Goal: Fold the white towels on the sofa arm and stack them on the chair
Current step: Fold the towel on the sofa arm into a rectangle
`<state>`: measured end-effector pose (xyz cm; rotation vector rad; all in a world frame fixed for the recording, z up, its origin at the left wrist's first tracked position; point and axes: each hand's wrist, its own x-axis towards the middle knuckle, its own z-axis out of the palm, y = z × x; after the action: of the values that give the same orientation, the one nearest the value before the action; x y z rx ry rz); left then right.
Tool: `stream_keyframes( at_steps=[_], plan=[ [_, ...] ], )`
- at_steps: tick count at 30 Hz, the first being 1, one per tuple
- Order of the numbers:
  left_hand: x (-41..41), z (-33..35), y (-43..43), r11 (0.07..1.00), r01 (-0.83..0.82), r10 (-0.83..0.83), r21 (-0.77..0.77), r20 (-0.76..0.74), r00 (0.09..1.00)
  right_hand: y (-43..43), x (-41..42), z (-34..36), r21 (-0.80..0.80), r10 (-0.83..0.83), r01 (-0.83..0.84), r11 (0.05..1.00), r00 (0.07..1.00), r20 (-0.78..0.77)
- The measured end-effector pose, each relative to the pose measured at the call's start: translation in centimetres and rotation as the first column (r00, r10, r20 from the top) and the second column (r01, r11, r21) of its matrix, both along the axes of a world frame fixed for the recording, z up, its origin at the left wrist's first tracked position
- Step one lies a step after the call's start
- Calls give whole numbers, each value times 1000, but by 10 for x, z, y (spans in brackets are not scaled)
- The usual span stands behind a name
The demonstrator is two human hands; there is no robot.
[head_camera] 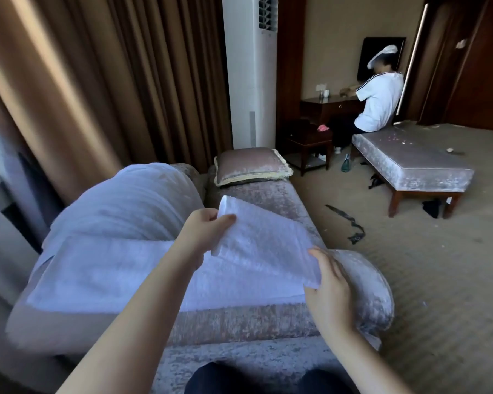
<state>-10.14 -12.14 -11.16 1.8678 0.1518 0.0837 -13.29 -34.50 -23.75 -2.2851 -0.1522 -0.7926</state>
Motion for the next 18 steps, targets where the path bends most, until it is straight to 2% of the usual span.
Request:
stream_keyframes(
  at_steps=[1, 3, 5, 7, 10, 11, 13, 15, 16, 18],
  plan=[
    [-1, -2, 3, 1000, -11, 11, 7, -6, 1000, -3, 1, -2, 52, 4, -3, 999, 1000, -15],
    [-3, -10, 10, 999, -32, 32, 7, -38, 999, -8, 2, -6, 33, 23, -22, 999, 999, -36],
    [-9, -24, 18, 997, -70, 73, 34, -74, 995, -11, 4, -10, -64, 116, -120, 991, 991, -60],
    [-14, -40, 26, 986, -112, 121, 126, -70, 990, -13, 5, -11, -170, 215, -235, 957, 968, -127],
    [-19, -53, 31, 957, -118, 137, 267, -52, 989, -18, 3, -1, -261, 251, -322, 910, 929, -270],
    [-21, -55, 30, 930, -141, 150, 341, 2, 989, -20, 1, 2, -303, 247, -345, 888, 915, -319],
    [-23, -59, 27, 804, -250, 125, 540, 258, 958, -21, -4, 9, -428, 197, -365, 827, 900, -388],
    [-25, -59, 16, 644, -386, -22, 661, 520, 854, -18, -7, 17, -472, 161, -354, 807, 902, -400],
    [-25, -61, 7, 596, -417, -113, 686, 586, 802, -16, -5, 22, -444, 161, -339, 829, 906, -391],
    [-22, -64, -15, 540, -369, -267, 757, 569, 778, -8, 4, 32, -370, 177, -311, 875, 919, -353]
  ],
)
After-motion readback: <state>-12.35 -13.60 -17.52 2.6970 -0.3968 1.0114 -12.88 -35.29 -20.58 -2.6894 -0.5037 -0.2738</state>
